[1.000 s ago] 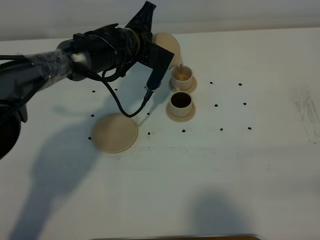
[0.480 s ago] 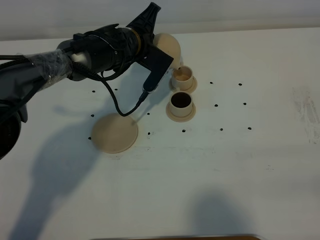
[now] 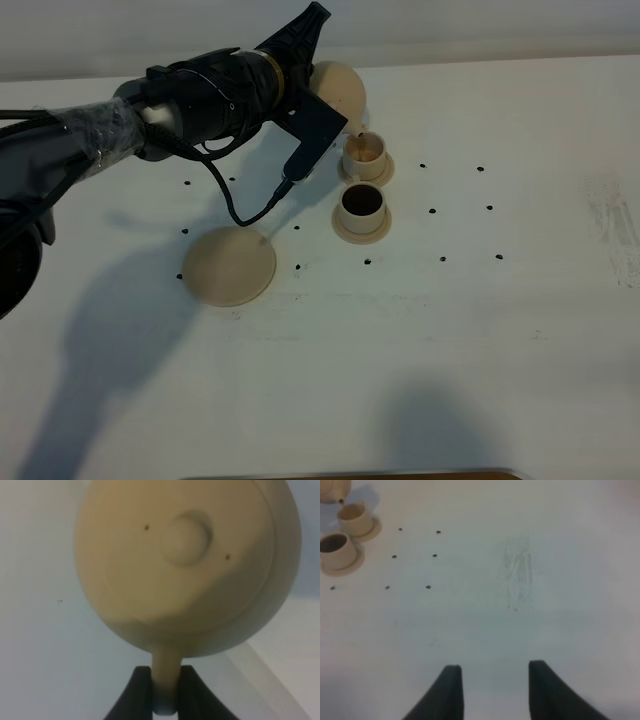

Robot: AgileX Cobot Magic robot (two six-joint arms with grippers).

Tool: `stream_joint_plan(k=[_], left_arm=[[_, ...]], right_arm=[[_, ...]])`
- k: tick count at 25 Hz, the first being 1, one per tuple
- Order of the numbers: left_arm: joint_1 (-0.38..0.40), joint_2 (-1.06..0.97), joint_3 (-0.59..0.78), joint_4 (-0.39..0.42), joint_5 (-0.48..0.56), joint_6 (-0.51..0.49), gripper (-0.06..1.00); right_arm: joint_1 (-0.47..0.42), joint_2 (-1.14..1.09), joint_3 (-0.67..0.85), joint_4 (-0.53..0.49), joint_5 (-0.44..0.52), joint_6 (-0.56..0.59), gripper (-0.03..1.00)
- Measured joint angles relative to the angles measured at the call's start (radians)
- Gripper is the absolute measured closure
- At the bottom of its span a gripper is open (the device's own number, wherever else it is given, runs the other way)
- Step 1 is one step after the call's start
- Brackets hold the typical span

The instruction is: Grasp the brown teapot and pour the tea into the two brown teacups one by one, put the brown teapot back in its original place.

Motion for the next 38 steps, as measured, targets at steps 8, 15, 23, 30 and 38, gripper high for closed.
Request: stream_joint_plan(k=[8,15,23,30,38], left_arm=[[0.0,0.0,-0.002,0.034,-0.018,0.0,0.78],[0.0,0.0,-0.003,0.066,-0.027,0.004,0.78],[0.0,0.0,-0.003,0.11,-0.029,0.004,0.78],[0.0,0.0,-0.004,0.13,-0.03,0.004,0.78],[0.0,0.0,-0.004,0.164,-0.038,0.01,0.78]], right_arm=[[0.0,0.0,0.0,0.0,0.0,0.0,0.66],[0.0,0.0,0.0,0.0,0.0,0.0,0.66],[0.0,0.0,0.0,0.0,0.0,0.0,0.66],[0.0,0.0,0.0,0.0,0.0,0.0,0.66],[0.0,0.0,0.0,0.0,0.0,0.0,0.66]])
